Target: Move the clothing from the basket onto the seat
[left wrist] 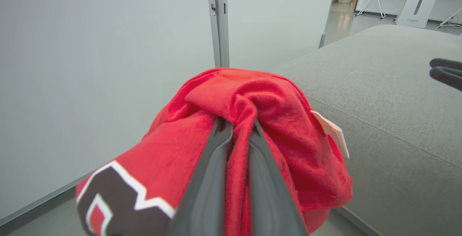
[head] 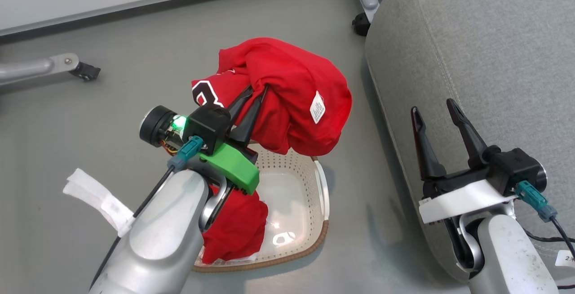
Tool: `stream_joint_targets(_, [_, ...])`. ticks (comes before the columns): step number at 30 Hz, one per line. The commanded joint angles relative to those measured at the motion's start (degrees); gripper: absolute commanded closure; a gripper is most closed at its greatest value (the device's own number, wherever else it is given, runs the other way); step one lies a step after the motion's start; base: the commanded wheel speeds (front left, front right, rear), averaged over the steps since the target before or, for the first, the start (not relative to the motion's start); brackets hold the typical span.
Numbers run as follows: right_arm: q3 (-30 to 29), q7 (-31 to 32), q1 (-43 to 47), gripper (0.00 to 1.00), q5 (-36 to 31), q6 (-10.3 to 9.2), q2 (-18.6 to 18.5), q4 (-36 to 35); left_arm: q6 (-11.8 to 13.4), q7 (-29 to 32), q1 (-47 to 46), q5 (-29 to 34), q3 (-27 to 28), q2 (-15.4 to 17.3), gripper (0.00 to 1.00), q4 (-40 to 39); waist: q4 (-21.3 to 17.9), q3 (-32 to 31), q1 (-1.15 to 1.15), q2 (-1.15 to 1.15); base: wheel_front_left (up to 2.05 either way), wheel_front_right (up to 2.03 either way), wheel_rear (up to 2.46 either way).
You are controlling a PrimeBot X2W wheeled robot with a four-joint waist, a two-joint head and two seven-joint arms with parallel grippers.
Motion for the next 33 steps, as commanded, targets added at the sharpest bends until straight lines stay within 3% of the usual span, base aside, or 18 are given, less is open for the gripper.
stream_joint_targets(1, [-0.09,-0.28,1.03,0.0,0.5,-0.02,-0.23,0.0,-0.05,-0.03,0.99,0.46,1.01,-0.45,1.0,-1.43,0.54,-2.41,0.0,0.0,0.0,0.0,0.0])
stream_joint_targets(17, [-0.64,-0.28,4.02,0.0,0.85,-0.02,-0.22,-0.17,-0.75,-0.03,3.28,3.37,4.57,-2.8,1.0,-11.4,1.25,-6.24,0.0,0.0,0.0,0.0,0.0])
stream_joint_targets(27, [-0.99,-0.28,3.0,0.0,-0.12,-0.02,-0.21,-2.94,-0.86,-0.04,4.26,3.5,5.03,-2.55,1.0,-11.42,1.11,-7.12,0.0,0.0,0.0,0.0,0.0])
stream_joint_targets(33, [2.91,-0.28,1.16,0.0,-1.48,-0.02,-0.21,-6.03,-0.91,-0.04,4.55,3.52,4.91,-2.89,1.0,-11.26,1.39,-7.22,0.0,0.0,0.0,0.0,0.0])
